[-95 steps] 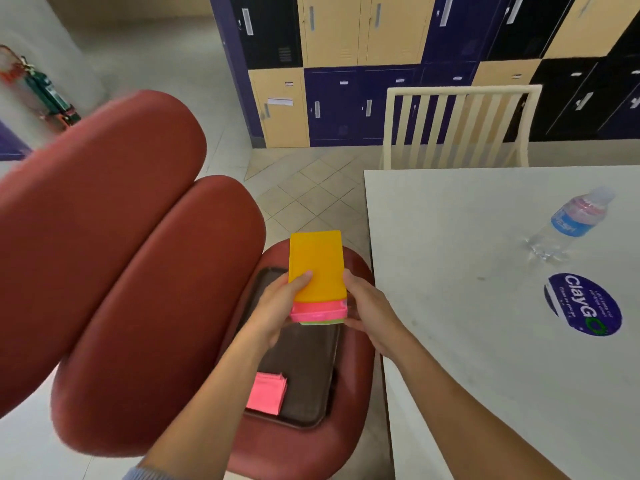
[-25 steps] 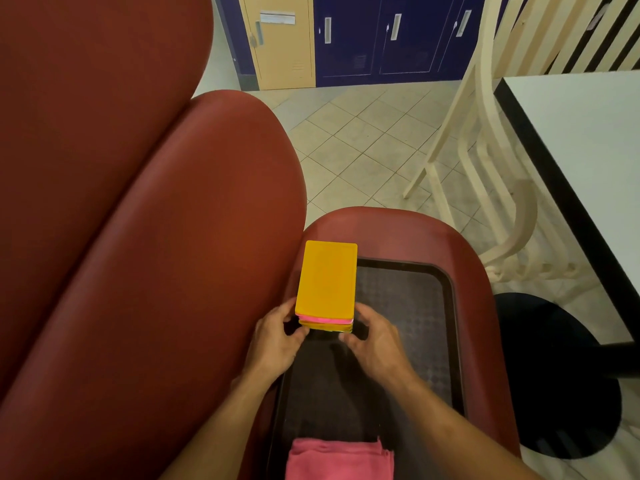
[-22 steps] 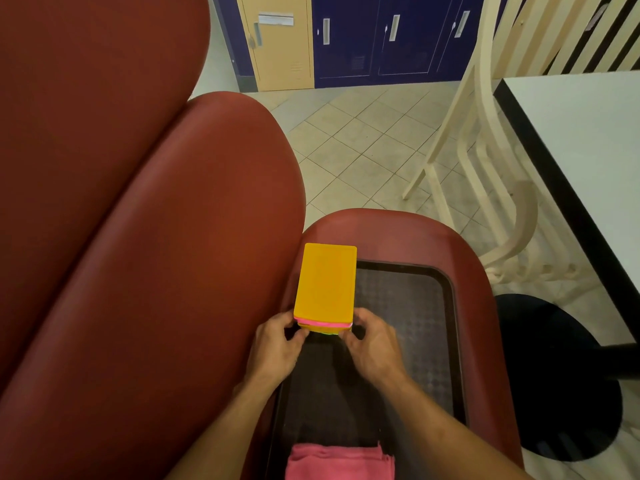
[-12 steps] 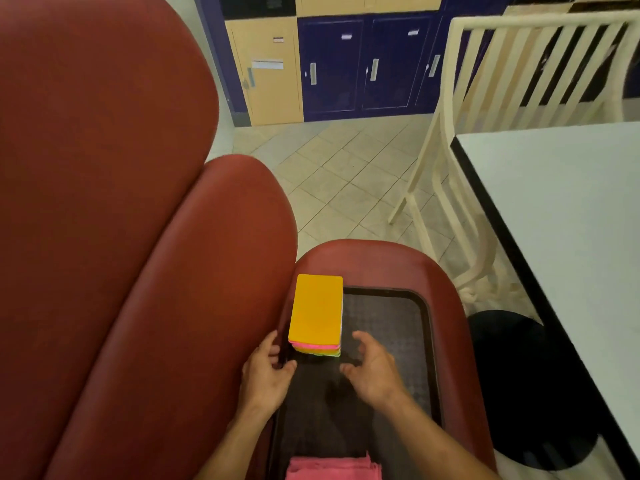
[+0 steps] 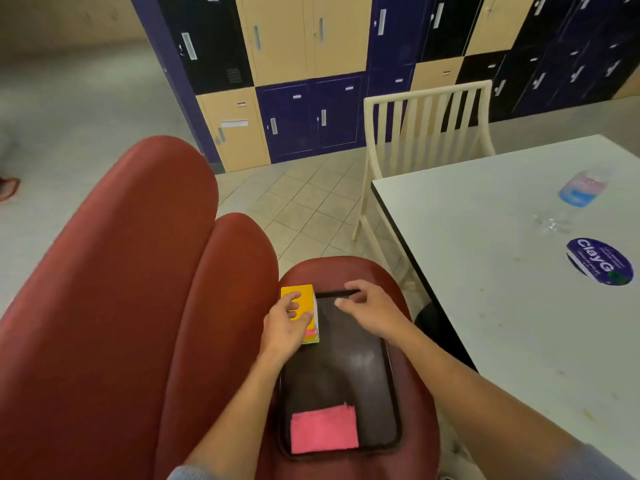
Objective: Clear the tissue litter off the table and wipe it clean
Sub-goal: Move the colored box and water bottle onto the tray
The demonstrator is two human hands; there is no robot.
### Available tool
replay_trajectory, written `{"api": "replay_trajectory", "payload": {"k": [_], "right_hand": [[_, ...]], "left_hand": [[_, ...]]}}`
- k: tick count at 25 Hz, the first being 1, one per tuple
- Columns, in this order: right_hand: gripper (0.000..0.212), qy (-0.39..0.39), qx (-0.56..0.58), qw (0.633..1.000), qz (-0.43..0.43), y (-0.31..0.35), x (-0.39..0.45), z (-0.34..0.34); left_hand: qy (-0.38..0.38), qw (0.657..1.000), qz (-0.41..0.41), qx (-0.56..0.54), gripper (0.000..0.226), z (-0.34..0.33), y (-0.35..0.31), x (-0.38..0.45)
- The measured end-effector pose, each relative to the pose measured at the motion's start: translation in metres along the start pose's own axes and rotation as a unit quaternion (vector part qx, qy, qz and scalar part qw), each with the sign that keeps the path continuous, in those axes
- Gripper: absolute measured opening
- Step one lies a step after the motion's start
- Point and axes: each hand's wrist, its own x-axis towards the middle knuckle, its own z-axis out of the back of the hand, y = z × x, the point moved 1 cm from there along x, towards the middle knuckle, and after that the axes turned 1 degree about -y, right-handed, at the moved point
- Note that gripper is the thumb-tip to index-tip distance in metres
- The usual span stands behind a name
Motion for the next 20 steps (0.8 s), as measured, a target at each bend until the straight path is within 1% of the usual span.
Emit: {"api": "replay_trajectory", "payload": {"k": [4,8,13,20], "right_hand": [[0.042,-0.049,0.031,0.998,0.021,0.016,-0.042,0.050],[0.034,-0.099,0.085,0.991,0.007,0.010,-0.066,0.107],[0.036,-0.150,0.141,0.978,-0.034,-0.030,-0.080,0.198],[0.031,-0.197,0.213,0.955,-0.065,-0.105,-0.073,0.322]], "left_hand": [[0.042,0.998,-0.046,-0.015,0.040,-0.014,-0.055,-0.029],[0.072,0.993,-0.086,-0.021,0.040,-0.047,-0.105,-0.044],[0.118,0.986,-0.118,-0.010,0.038,-0.111,-0.172,-0.048],[0.171,0.977,-0.127,-0.029,0.036,-0.218,-0.256,-0.051]]}}
